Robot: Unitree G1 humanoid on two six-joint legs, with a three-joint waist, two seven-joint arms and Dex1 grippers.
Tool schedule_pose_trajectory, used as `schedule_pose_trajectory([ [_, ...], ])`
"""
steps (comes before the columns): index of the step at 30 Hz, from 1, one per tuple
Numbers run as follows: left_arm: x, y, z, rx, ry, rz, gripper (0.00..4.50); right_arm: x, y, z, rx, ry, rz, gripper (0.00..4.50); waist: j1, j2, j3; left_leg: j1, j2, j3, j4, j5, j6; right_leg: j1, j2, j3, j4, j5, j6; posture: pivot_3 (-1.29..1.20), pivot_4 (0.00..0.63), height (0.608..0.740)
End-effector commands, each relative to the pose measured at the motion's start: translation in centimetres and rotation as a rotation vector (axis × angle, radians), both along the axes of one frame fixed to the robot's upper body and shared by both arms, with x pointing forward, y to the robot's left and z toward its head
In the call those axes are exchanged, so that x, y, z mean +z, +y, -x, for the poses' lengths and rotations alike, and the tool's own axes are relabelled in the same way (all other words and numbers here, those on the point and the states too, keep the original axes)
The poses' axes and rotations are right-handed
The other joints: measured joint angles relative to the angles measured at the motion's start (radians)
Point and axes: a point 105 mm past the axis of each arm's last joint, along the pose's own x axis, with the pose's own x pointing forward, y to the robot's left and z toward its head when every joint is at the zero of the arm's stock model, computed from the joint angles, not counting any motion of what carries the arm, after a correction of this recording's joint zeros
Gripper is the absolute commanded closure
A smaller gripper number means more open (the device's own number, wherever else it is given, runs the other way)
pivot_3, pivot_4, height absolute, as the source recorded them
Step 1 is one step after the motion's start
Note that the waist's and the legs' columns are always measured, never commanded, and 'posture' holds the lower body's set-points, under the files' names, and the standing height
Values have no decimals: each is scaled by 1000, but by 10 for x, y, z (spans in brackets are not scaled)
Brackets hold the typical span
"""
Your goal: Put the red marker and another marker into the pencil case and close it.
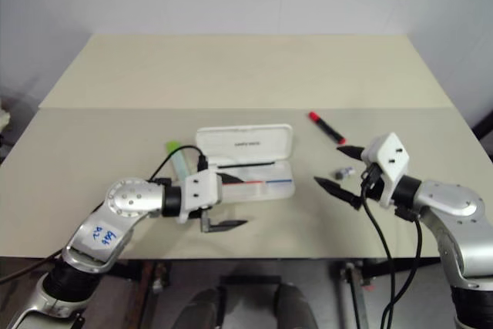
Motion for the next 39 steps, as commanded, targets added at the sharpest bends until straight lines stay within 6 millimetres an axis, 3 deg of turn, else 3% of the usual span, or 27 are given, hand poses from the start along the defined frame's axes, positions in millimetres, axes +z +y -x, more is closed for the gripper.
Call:
schedule_pose_trajectory([
  [1, 17, -4, 14, -26, 2, 72, 20, 9, 0, 1, 18, -25, 24, 0, 0, 0, 0, 0, 0, 0, 0, 0, 0, 0, 0, 0, 0, 0, 0, 0, 150, 740],
  [10, 51, 1, 35, -61, 108, 230, 20, 11, -2, -2, 33, -19, 36, 0, 0, 0, 0, 0, 0, 0, 1, 0, 0, 0, 0, 0, 0, 0, 0, 0, 150, 740],
  [16, 105, 30, 9, 4, -35, 440, 20, 16, -6, -14, 29, -50, 50, 0, -1, 0, 0, -2, 0, 0, 5, 0, 0, 0, 0, 0, 0, 0, -1, 0, 150, 740],
  [20, 125, 55, -8, 54, -147, 511, 20, 19, -9, -31, -14, -94, 61, 0, -2, 0, 0, -2, 0, 1, 6, 0, 0, 1, 0, 0, 0, 0, -1, 0, 150, 740],
  [27, 139, 105, -47, 220, -223, 551, 20, 11, -12, -69, -121, -134, 81, 0, -2, -1, 0, -3, 0, 0, 5, 0, 0, -1, 0, 0, 0, 1, -1, 0, 150, 740],
  [33, 139, 126, -55, 180, -230, 484, 20, 6, -13, -103, -202, -131, 67, 0, -3, 0, 1, -5, 0, 0, 4, 0, 0, -3, 0, 0, 0, 2, 1, 0, 150, 740],
  [35, 150, 131, -50, 101, -208, 575, 20, 5, -16, -115, -250, -125, 55, 0, -3, 0, 1, -5, 0, 0, 3, 0, 0, -4, 0, 0, 1, 2, 1, 0, 150, 740],
  [39, 147, 143, -55, 81, -106, 560, 20, 4, -17, -135, -301, -113, 41, 0, -8, 0, 1, -5, 0, 0, 2, 0, 0, -5, 0, 0, 2, 2, 1, 0, 150, 740],
])
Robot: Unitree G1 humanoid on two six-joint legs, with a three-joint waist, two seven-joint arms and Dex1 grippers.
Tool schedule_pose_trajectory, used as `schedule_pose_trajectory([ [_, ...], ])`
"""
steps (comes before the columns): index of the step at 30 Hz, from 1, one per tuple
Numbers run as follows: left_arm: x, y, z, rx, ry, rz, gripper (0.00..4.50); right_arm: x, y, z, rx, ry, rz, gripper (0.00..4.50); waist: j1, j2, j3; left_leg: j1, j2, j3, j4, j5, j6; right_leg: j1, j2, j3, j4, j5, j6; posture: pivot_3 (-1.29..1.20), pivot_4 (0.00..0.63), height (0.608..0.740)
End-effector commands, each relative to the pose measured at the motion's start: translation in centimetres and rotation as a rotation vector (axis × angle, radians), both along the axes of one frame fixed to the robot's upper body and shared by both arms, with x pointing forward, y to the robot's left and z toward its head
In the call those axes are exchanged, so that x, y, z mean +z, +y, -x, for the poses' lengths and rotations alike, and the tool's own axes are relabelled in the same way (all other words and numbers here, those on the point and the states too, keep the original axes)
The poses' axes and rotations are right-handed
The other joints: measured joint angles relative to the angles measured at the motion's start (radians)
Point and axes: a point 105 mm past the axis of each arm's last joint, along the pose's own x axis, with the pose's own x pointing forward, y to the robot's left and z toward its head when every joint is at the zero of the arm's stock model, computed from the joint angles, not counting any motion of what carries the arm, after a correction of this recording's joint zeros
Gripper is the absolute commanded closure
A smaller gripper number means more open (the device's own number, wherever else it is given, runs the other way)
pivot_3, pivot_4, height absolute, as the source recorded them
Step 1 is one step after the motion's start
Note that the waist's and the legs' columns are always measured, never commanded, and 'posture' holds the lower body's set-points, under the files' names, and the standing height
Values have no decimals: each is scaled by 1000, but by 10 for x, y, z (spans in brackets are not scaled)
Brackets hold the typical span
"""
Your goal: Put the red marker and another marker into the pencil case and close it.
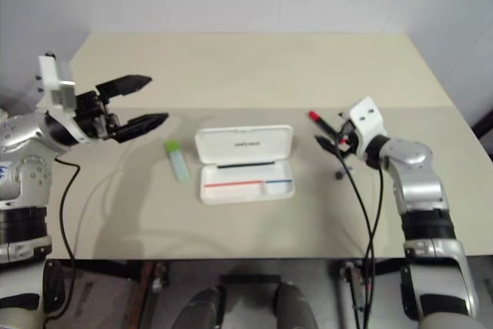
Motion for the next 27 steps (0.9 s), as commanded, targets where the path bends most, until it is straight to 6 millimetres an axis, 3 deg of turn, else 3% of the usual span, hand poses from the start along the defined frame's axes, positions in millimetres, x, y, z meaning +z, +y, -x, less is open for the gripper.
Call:
schedule_pose_trajectory([
  [1, 8, 13, 2, -39, 44, -15, 20, 7, -2, -13, -40, -30, -7, 0, -3, 0, 0, 0, 0, 0, -2, 0, 0, 0, 0, 0, 0, 0, 0, 0, 150, 740],
  [8, 11, 18, -23, -21, 173, -24, 20, 3, 5, -33, -71, 2, -48, 0, -4, 0, 0, -1, 0, 0, -6, 1, -1, -5, 0, 0, 1, 0, 0, 0, 150, 740],
  [13, 32, 9, -24, -106, 80, 80, 20, -5, 0, -43, -149, 51, -95, 0, -6, 0, 0, -3, 0, 0, -7, 1, -2, -8, 0, 0, 2, 0, 0, 0, 150, 740],
  [22, 24, -6, -19, -206, 83, 91, 20, -32, -6, -48, -285, 191, -153, 0, -34, 0, 0, -3, 0, 1, -9, 3, -5, -12, 0, 3, 8, 0, 0, 0, 150, 740],
  [27, 23, -7, -19, -207, 79, 84, 20, -54, 1, -45, -317, 338, -215, 0, -38, 0, 0, -1, -1, 1, -8, 6, -6, -12, 0, 3, 14, 0, 0, 0, 150, 740],
])
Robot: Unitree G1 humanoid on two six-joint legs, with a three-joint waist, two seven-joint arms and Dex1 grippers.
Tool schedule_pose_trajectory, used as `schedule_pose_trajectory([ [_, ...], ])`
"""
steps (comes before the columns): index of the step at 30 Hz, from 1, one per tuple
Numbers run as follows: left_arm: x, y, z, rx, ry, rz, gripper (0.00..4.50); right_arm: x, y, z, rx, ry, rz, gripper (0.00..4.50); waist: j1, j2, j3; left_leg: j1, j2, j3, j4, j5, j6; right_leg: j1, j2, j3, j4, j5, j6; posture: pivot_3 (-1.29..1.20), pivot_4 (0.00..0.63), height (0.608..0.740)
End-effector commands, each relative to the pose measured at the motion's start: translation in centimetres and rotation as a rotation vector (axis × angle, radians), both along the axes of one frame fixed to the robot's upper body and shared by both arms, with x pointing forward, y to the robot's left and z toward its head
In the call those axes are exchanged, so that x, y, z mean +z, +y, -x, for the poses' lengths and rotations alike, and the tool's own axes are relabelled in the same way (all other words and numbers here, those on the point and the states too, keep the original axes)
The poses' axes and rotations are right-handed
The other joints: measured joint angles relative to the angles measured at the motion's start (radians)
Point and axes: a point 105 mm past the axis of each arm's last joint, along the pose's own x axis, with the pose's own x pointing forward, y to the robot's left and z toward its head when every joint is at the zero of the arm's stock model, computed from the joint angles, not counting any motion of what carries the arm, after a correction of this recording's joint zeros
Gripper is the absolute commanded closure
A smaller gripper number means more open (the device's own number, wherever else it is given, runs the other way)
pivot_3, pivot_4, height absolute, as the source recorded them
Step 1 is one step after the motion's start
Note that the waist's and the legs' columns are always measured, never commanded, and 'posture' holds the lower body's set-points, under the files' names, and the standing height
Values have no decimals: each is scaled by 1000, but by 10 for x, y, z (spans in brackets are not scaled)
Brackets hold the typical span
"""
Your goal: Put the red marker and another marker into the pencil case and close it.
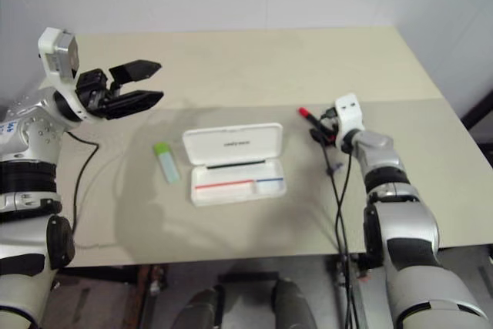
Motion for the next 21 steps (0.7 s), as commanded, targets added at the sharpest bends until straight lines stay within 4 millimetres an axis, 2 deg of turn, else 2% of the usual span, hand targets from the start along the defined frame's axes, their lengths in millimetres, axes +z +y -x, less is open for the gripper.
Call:
schedule_pose_trajectory([
  [1, 11, 2, 7, -4, -69, -4, 3, -21, -1, 5, -60, 132, -61, 180, -1, 0, 0, 0, 0, 0, 1, 0, 0, 0, 0, 0, 1, 0, 0, 0, 150, 740],
  [3, 11, 2, 7, -1, -75, -5, 0, -27, -3, 6, -90, 174, -77, 642, -2, 0, 0, 1, 0, 0, 2, 1, 0, 0, 0, 0, 3, 0, 0, 0, 150, 740],
  [6, 12, 2, 8, 1, -82, -5, 0, -26, -1, 6, -86, 178, -82, 1676, -4, -1, -1, 1, 0, -1, 2, 1, 0, 0, 0, 0, 4, 0, -1, 0, 150, 740],
  [10, 14, 4, 10, 10, -101, -4, 0, -14, 2, 2, -73, 140, -75, 3066, -11, -1, -1, 1, 0, -1, 2, 1, 0, 0, 0, 0, 4, 0, -1, 0, 150, 740],
  [12, 15, 4, 12, 15, -111, -6, 0, -2, 3, -2, -59, 84, -61, 3754, -13, -1, -1, 1, 0, -1, 2, 1, 0, 0, 0, 0, 4, 0, -1, 0, 150, 740],
  [15, 14, 4, 16, 16, -123, -15, 0, 30, 2, -9, -54, -45, -55, 3846, -15, -1, 0, 1, 0, -1, 2, 1, 0, 0, 0, 0, 4, 0, -1, 0, 150, 740],
  [21, 13, 3, 24, 17, -143, -13, 0, 97, 19, -11, 83, -269, -119, 3846, -18, 0, 0, 1, 0, 0, 0, 1, 0, -2, 0, 2, 4, 0, -1, 0, 150, 740],
])
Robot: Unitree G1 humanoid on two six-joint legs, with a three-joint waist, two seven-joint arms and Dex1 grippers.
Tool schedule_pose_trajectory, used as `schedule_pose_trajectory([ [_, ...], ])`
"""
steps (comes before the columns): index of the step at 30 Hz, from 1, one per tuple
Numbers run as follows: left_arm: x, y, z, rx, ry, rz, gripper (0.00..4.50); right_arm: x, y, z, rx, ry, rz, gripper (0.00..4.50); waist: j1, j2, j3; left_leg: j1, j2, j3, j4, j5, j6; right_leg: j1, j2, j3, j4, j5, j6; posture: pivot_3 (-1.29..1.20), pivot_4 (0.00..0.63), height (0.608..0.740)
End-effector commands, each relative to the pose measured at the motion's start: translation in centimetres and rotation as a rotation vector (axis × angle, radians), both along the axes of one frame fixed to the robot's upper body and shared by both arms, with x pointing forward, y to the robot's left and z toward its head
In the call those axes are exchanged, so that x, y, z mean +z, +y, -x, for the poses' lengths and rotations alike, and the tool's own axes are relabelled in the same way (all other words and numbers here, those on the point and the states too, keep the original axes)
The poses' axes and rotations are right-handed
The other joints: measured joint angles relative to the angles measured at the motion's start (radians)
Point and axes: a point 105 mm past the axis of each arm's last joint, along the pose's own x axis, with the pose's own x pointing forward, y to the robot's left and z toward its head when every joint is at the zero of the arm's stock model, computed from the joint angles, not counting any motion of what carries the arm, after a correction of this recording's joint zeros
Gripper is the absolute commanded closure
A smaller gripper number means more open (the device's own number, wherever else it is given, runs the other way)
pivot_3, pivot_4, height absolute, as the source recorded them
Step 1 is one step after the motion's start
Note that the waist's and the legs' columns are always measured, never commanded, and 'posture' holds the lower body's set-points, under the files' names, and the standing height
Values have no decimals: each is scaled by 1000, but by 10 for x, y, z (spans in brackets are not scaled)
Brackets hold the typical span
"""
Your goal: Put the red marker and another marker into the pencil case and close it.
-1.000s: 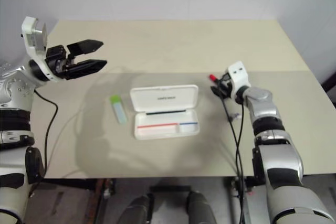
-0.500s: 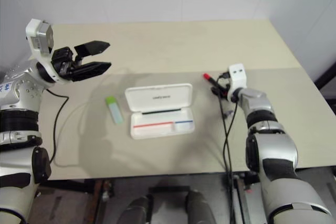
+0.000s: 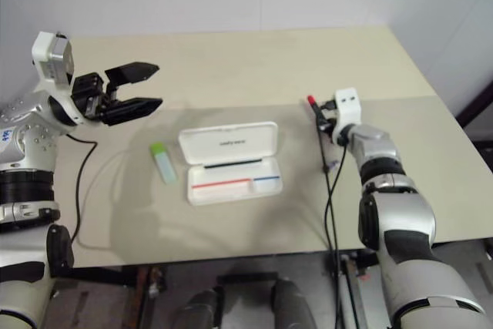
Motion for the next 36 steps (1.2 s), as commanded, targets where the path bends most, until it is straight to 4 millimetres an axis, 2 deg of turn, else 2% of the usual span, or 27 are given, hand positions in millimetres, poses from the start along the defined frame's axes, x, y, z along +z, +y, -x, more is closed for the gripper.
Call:
schedule_pose_trajectory([
  [1, 15, 4, 13, -1, -80, 20, 0, 78, 12, 0, 103, -260, -30, 3846, 0, 0, 0, 0, 0, 0, 0, 0, 0, 0, 0, 1, 0, 0, 0, 0, 150, 740],
  [4, 14, 3, 17, -2, -84, 21, 0, 102, 28, 9, 214, -337, -50, 3846, 2, 0, 0, 0, 0, 1, -1, 0, 0, -1, 0, 1, 0, 0, 0, 0, 150, 740],
  [7, 9, 4, 26, -6, -91, 19, 0, 133, 62, 43, 445, -442, -38, 3846, 3, 0, 0, -1, 0, 1, -1, 0, 0, -1, 0, 1, -1, 0, 0, 0, 150, 740],
  [11, 2, 7, 37, -1, -99, 15, 0, 149, 97, 95, 695, -479, -5, 3846, 8, 0, 0, -2, 1, 0, -1, 0, 0, -2, 0, 1, -1, 0, 0, 0, 150, 740],
  [15, -13, 12, 49, 10, -86, -30, 0, 139, 124, 147, 948, -428, 78, 3846, 11, 0, 0, -2, 1, 0, -1, 0, 0, -2, -1, 1, -1, 0, 0, 0, 150, 740],
  [19, -32, 18, 59, 21, -78, -69, 0, 99, 139, 185, 1172, -290, 268, 3846, 20, 0, 0, -1, 1, 0, 0, 0, 0, -1, -1, 0, -2, 0, -1, 0, 150, 740],
  [22, -38, 19, 63, 37, -70, -71, 0, 72, 145, 193, 1243, -256, 434, 3846, 29, 0, 0, -1, 1, 1, 0, 0, 0, -1, -1, 0, -2, 0, -2, 0, 150, 740],
  [24, -39, 17, 66, 33, -76, -65, 0, 61, 153, 191, 1247, -275, 519, 3846, 32, 0, 1, -1, 1, 1, 2, 0, 0, -1, 0, 0, -2, 0, -2, 0, 150, 740],
  [31, -42, 17, 72, 53, -79, -39, 0, 35, 173, 157, 1128, -361, 749, 3846, 33, -1, 0, -1, 1, 1, 3, 0, 0, 0, 0, 0, -3, 0, -3, 0, 150, 740],
  [36, -42, 16, 75, 69, -77, -23, 0, 28, 175, 147, 1102, -399, 818, 3846, 34, -1, 1, -2, 1, 1, 1, 0, 0, -1, -1, 0, -4, 0, -3, 0, 150, 740],
])
